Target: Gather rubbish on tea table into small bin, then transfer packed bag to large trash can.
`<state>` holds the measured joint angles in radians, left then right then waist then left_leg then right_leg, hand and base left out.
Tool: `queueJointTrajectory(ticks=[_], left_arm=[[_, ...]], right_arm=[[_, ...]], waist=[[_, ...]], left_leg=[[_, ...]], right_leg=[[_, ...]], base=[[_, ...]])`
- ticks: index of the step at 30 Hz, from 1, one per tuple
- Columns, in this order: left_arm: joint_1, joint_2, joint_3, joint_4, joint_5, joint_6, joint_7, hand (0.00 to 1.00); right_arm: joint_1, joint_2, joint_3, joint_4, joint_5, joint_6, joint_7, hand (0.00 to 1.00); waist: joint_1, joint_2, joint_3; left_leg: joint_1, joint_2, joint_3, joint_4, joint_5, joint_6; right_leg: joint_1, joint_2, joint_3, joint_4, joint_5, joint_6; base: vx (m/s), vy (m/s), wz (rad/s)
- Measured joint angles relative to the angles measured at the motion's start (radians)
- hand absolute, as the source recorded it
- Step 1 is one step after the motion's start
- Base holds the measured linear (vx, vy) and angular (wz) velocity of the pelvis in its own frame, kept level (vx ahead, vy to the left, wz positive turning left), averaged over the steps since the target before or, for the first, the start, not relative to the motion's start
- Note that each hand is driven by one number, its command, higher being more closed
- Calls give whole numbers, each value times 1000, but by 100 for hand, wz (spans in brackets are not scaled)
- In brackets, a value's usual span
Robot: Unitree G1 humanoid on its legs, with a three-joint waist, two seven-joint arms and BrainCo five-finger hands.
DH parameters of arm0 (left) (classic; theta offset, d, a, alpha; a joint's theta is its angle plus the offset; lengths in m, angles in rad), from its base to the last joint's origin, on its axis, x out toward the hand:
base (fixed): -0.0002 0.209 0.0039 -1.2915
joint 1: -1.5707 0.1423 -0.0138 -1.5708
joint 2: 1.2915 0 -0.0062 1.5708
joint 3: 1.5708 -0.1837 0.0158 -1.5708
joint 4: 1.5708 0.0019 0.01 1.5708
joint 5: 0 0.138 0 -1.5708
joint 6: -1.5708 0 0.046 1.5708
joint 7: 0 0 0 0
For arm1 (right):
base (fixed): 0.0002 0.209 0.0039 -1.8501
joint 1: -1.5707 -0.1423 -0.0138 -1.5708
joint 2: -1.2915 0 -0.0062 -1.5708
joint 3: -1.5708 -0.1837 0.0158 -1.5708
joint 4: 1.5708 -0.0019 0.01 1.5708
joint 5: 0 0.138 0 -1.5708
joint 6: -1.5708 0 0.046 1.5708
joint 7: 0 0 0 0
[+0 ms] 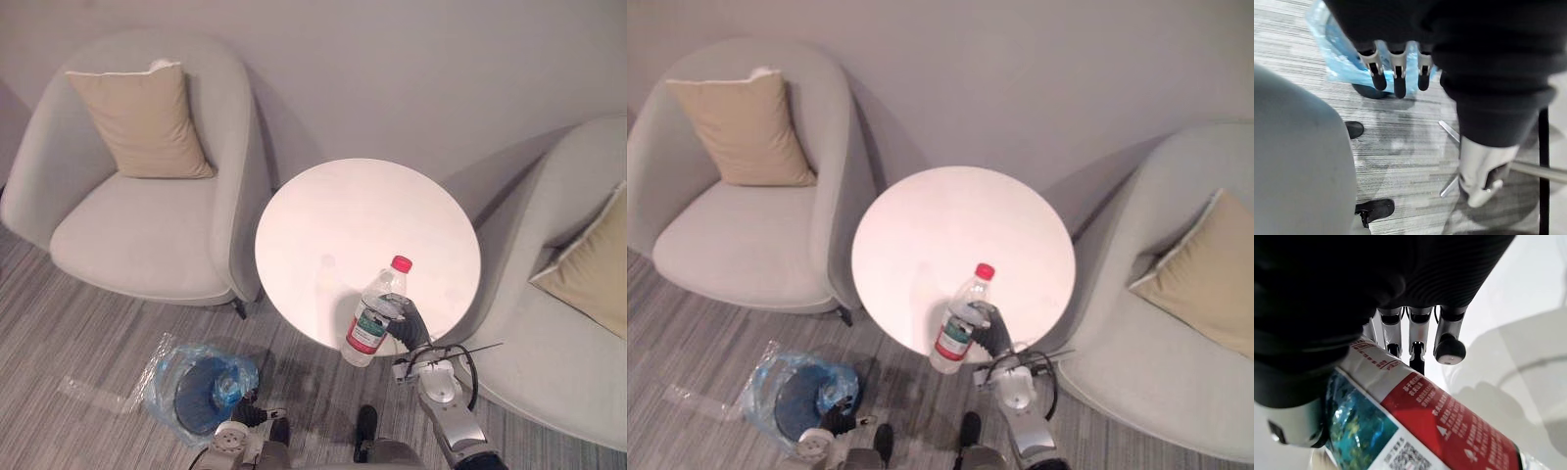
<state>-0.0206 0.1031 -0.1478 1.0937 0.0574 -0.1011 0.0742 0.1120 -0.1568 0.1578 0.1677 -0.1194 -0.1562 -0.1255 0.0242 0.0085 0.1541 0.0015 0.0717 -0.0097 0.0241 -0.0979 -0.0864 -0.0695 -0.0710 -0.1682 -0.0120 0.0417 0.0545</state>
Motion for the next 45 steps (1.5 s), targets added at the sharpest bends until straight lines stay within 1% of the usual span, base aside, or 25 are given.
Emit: queueJointTrajectory(ticks=[1,3,7,8,9,10,12,13,17,19,20,21,22,23,24,26,27,28,29,30,33,36,40,41,45], left_arm=[[-1,0,-3,3,0,1,0,0],[-9,4,-39,6,-1,0,-5,0],[-9,4,-39,1,-1,0,-16,0],[-8,6,-27,3,-1,0,-15,0],[-6,14,-27,-3,-1,1,-15,0],[1,27,-20,-13,-11,3,-15,0],[-1,28,1,-23,-12,4,-15,0],[-1,11,14,-23,-13,5,-15,0],[-2,-18,13,-24,-24,4,-14,0],[-1,-23,13,-24,-24,3,-14,0],[2,-22,13,-25,-25,3,-14,0],[0,-20,10,-24,-24,3,-14,0],[-1,-21,10,-24,-25,3,-14,0],[-4,-21,11,-27,-31,4,-14,0],[-3,-19,9,-36,-35,4,-13,0],[4,-19,4,-44,-37,4,-11,0],[13,-21,1,-44,-37,7,-10,0],[14,-21,1,-44,-37,8,-10,0],[21,-21,-4,-45,-36,8,-9,0],[21,-13,-4,-52,-38,7,-8,0],[36,3,-8,-52,-32,7,-6,0],[41,4,-8,-43,-20,8,1,0],[43,6,6,-39,-20,10,8,0],[43,6,9,-40,-20,10,8,0],[40,9,10,-40,-21,8,9,0]], right_arm=[[-1,0,0,0,0,-1,1,100],[-4,3,-9,-1,-1,-1,-2,100],[1,3,-32,-16,-8,-1,-3,100],[3,15,-40,-43,-22,-1,-5,100],[3,22,-41,-44,-27,-3,-6,100],[-3,36,-40,-43,-40,-2,-6,100],[-36,36,-37,-43,-42,-2,-9,100],[-52,34,-37,-43,-47,-2,-15,100],[-62,31,-37,-33,-58,0,-38,100],[-64,32,-37,-11,-58,0,-49,100],[-63,35,-38,9,-58,2,-50,100],[-62,37,-49,12,-57,7,-51,100],[-61,36,-52,12,-57,8,-51,100],[-58,37,-73,18,-57,11,-52,100],[-50,36,-99,21,-57,13,-53,100],[-41,31,-124,21,-57,13,-56,100],[-36,29,-134,21,-57,14,-64,100],[-35,29,-135,21,-57,13,-64,100],[-32,30,-139,25,-57,14,-67,100],[-23,46,-142,31,-57,22,-68,100],[-10,78,-132,42,-57,21,-62,100],[0,77,-132,45,-57,22,-61,100],[-11,77,-122,97,-57,23,-60,100],[-20,77,-115,123,-57,24,-59,100],[-26,76,-112,159,-58,38,-59,100]], waist=[[-4,0,-1],[-24,1,-1],[-19,8,-11],[-25,6,-10],[-22,-1,-14],[-16,-20,-26],[7,-10,-28],[16,11,-29],[24,56,-1],[24,63,4],[24,60,1],[14,54,2],[12,53,4],[12,55,2],[9,43,10],[1,44,7],[-7,54,1],[-8,56,0],[-13,67,-7],[-11,43,-6],[-11,16,-27],[-14,18,-43],[-10,17,-51],[-9,18,-50],[-9,19,-50]], left_leg=[[-1,3,6,1,0,0],[-40,-4,20,57,-12,5],[-75,-4,14,102,-10,8],[-91,2,-5,103,-7,6],[-89,0,-16,107,-4,2],[-111,-2,-26,132,-3,-1],[-160,15,-26,177,-3,-9],[-177,33,-27,178,5,-22],[-179,64,-55,171,38,-58],[-179,71,-53,153,77,-74],[-171,67,-56,102,129,-80],[-183,50,-53,33,198,-88],[-189,48,-49,42,194,-81],[-221,38,-12,127,154,-45],[-230,28,35,221,97,-10],[-211,39,103,296,32,0],[-179,71,163,304,-19,4],[-175,75,169,298,-26,2],[-161,76,196,251,-51,-2],[-155,51,192,212,-46,3],[-113,-16,167,145,-23,32],[-107,-47,161,112,-27,39],[-129,-53,164,122,-30,45],[-145,-47,162,162,-50,48],[-198,-32,144,320,-129,52]], right_leg=[[-12,0,5,14,-2,1],[-96,-22,18,161,-57,8],[-100,-28,41,192,-81,48],[-121,-37,71,354,-185,33],[-118,-41,76,397,-215,42],[-103,-46,88,392,-240,61],[-70,-17,88,289,-230,34],[-62,3,76,243,-198,3],[-14,39,33,180,-152,-25],[-9,46,11,182,-143,-36],[-16,41,-4,185,-140,-41],[-45,11,-57,183,-136,-59],[-49,7,-64,184,-135,-61],[-62,-14,-99,188,-125,-70],[-66,-46,-129,193,-118,-64],[-64,-81,-171,187,-101,-49],[-63,-96,-208,170,-80,-27],[-63,-96,-212,168,-77,-24],[-56,-91,-221,151,-62,-3],[-25,-96,-231,98,-37,25],[32,-126,-200,38,-12,51],[36,-148,-190,32,-16,59],[37,-147,-178,13,-22,67],[32,-147,-182,26,-32,79],[-7,-173,-189,210,-127,95]], base=[[-9,1,-41],[-45,3,-13],[-60,0,31],[-19,6,56],[5,-83,68],[-47,-168,46],[-103,-174,23],[-112,-95,3],[-160,-97,27],[-148,-73,36],[-209,-65,67],[-259,-70,70],[-232,-24,82],[-206,31,74],[-191,54,86],[-178,131,95],[-142,172,84],[-156,236,78],[-75,152,59],[-96,182,64],[-49,163,42],[-14,141,34],[62,34,17],[134,4,9],[162,35,19]])
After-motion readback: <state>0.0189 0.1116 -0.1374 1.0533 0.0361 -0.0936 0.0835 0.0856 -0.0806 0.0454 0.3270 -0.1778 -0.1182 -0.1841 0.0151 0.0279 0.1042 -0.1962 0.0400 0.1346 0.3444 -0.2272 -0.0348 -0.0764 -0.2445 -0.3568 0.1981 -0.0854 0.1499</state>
